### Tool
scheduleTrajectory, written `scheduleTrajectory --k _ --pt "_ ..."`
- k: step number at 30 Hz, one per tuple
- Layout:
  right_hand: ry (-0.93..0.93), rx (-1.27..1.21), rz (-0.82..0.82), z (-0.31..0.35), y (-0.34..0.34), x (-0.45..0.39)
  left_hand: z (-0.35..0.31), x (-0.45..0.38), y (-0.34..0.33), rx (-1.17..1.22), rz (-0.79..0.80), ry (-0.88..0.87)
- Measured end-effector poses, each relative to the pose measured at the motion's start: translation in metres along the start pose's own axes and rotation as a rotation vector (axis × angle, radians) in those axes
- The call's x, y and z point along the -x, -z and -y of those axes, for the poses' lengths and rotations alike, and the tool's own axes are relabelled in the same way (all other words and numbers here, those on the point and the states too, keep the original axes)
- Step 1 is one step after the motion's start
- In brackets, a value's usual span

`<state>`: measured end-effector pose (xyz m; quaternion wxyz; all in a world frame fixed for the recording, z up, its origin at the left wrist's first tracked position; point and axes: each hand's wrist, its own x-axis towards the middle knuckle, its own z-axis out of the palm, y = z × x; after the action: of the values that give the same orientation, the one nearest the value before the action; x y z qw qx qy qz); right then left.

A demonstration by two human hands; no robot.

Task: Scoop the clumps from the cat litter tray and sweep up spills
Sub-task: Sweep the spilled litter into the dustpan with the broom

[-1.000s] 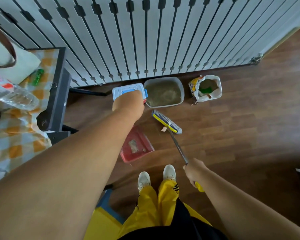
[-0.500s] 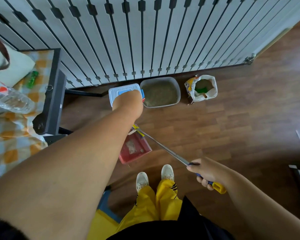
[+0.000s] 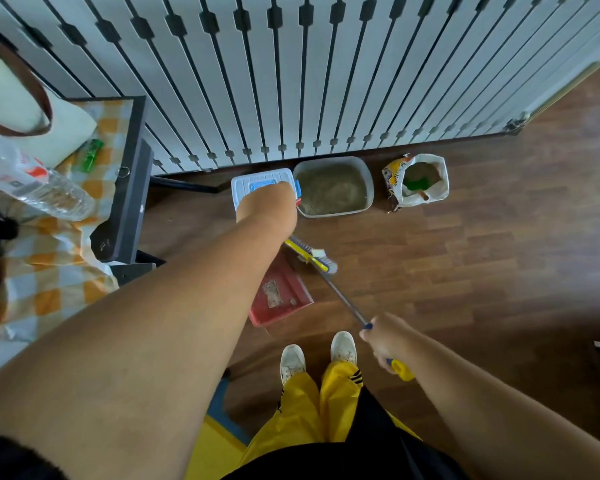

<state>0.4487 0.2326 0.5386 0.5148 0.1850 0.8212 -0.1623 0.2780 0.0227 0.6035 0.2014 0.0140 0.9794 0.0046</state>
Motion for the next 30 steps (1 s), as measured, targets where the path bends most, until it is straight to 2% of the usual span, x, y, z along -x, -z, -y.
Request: scheduleTrajectory --k 2,4,5,9,15,22,27,30 --pt "0.001 -0.116 0.137 0.005 -0.010 0.009 0.000 0.000 -0.001 -0.003 0.000 -0.001" --pt "-0.067 -0.427 0.299 0.000 -0.002 0.023 0.001 0.000 -0.003 -0.015 0.002 -0.003" --pt "-0.097 -0.532 0.328 -0.005 0.005 0.031 0.003 0.000 -0.003 -0.013 0.007 -0.006" --pt "-0.157 -0.634 0.331 -0.037 0.031 0.061 0.012 0.003 -0.002 0.026 0.031 -0.018" --pt "-0.082 -0.509 0.218 -0.055 0.063 0.089 0.022 0.020 0.011 0.035 0.053 -0.022" --pt "-0.057 -0.471 0.099 -0.028 0.071 0.084 0.030 0.044 0.041 0.025 0.009 -0.015" --pt "0.037 -0.030 -0.044 0.015 0.068 0.061 0.030 0.056 0.051 -0.004 0.026 -0.020" --pt "0.147 0.124 -0.163 0.042 0.061 0.046 0.030 0.062 0.039 0.010 0.030 -0.013"
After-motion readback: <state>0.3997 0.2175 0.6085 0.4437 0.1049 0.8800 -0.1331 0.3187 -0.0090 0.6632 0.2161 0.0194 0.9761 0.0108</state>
